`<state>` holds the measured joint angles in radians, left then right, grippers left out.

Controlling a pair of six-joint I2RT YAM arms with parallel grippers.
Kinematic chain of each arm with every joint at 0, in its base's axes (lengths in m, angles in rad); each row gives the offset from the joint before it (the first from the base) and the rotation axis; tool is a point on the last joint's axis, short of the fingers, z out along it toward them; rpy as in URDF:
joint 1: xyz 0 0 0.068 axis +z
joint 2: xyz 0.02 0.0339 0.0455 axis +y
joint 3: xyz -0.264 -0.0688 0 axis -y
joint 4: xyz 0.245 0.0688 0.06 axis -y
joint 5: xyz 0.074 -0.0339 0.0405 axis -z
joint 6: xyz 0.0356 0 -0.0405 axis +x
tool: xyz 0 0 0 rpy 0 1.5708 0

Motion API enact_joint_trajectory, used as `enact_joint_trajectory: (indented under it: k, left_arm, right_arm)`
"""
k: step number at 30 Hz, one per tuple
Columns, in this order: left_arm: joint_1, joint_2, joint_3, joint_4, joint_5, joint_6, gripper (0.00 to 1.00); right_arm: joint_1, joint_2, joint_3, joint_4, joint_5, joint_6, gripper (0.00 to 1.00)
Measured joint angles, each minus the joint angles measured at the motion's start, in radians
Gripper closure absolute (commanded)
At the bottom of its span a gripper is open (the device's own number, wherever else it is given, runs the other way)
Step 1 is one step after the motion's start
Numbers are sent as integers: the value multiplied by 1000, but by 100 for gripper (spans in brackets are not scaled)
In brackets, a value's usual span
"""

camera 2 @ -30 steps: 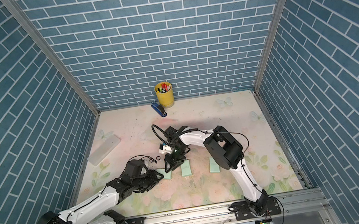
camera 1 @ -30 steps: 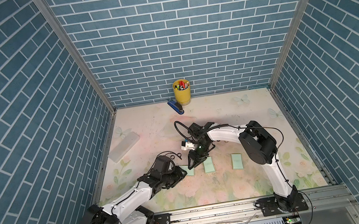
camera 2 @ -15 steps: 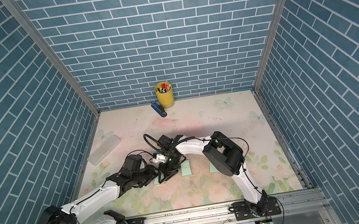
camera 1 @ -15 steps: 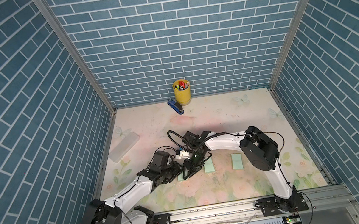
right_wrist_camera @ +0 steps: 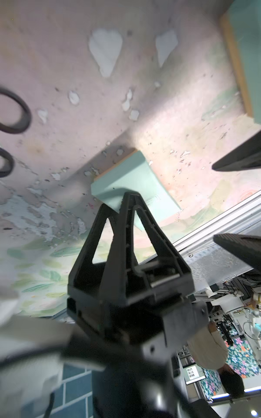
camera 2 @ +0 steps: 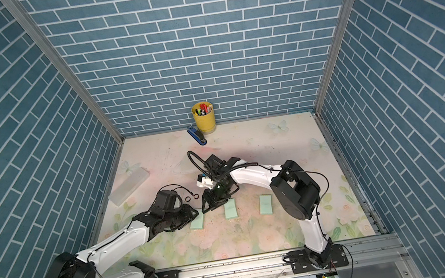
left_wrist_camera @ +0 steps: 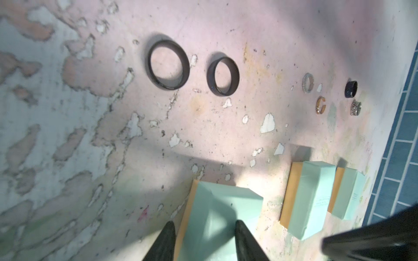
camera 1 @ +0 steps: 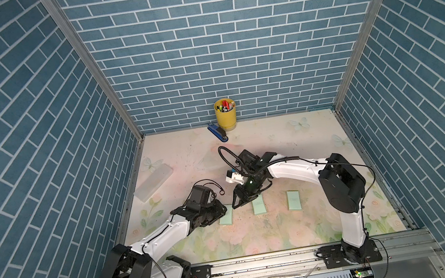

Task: Take the rings out of the lift-off lid box
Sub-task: Adjust the jewelry box at the center of the board, then reset both arms

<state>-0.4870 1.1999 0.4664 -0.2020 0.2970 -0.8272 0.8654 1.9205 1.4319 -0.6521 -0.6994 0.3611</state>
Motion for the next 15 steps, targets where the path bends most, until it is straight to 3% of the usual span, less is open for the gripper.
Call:
enact_joint_trajectory:
  k: [4,7,10,11,13,15]
  left_arm:
    - [3,-59,86,-120,-37,55,43]
    - [3,-120,202,-201,-79,117,33]
    - [4,-171,304,-262,-146,188,18]
    - [4,-181,329,-279,-172,214,1]
    - [5,-185,381,-319,-238,263,0]
    - [6,-167,434,-356,-330,309,0]
  right_arm:
    - [-31,-77,0,-33,59,-3,48]
    - [-52,-134,0,-59,132,-15,36]
    - [-69,-198,0,-87,248,-40,28]
    - [-74,-220,0,-95,297,-50,23]
    - [-90,-264,0,-106,394,-64,6]
    - [-121,-319,-5,-96,504,-83,1]
